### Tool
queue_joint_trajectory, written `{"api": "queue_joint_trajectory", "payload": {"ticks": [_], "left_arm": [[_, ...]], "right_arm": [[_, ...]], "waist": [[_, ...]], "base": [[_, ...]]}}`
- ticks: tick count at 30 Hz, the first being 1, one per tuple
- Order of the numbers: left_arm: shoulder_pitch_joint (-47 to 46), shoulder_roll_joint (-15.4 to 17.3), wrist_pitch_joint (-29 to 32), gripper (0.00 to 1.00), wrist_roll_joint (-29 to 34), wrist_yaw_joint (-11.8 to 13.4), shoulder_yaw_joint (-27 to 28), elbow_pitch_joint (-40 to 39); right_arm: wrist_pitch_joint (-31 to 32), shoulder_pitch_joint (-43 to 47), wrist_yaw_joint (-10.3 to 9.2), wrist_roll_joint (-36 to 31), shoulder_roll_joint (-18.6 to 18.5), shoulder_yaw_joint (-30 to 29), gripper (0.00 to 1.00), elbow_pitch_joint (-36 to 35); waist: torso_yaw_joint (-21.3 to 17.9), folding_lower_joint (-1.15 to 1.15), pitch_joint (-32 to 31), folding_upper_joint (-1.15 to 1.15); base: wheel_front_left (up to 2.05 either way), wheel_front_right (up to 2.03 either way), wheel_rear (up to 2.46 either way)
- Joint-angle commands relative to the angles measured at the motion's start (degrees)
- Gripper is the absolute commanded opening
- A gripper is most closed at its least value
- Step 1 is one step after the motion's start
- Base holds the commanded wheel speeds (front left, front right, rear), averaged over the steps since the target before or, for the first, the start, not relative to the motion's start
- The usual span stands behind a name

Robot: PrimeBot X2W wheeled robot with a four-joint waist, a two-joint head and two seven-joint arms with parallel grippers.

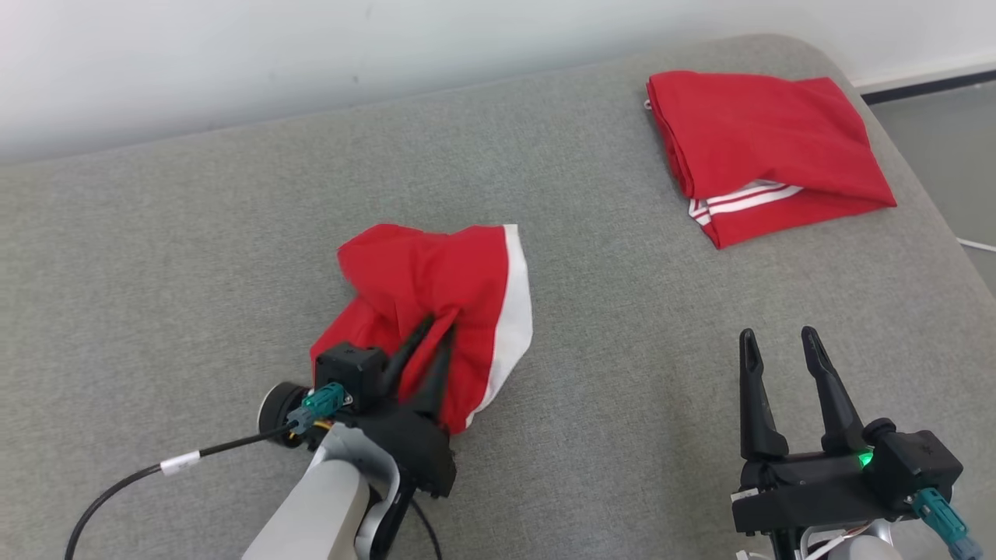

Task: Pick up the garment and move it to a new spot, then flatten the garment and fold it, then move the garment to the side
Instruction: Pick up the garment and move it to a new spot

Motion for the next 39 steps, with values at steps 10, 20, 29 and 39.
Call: {"api": "queue_joint_trajectory", "payload": {"ticks": [10,20,29,39], "left_arm": [[0.27,2.47,-5.87,1.00,1.48,2.13,4.17,-6.69],[13.24,7.21,-5.99,1.00,5.45,5.45,14.41,-18.76],[24.47,6.78,-6.01,1.00,10.34,5.62,19.74,-24.38],[31.60,3.12,-6.02,1.00,12.65,2.96,24.94,-22.68]], "right_arm": [[-0.07,2.10,-0.15,-1.63,0.17,-1.39,1.00,-0.50],[-0.07,4.40,-0.15,-2.21,0.17,-2.44,1.00,-0.58],[-0.07,5.74,-0.15,-1.43,0.16,-1.84,1.00,-0.38],[-0.07,7.52,-0.16,-0.54,0.16,-0.73,1.00,0.74]], "waist": [[4.70,0.00,-4.92,0.00],[8.31,0.00,-8.53,0.00],[10.35,0.00,-10.04,0.00],[11.66,0.00,-10.49,0.00]], "base": [[0.00,0.00,0.00],[0.00,0.00,0.00],[0.00,0.00,0.00],[0.00,0.00,0.00]]}}
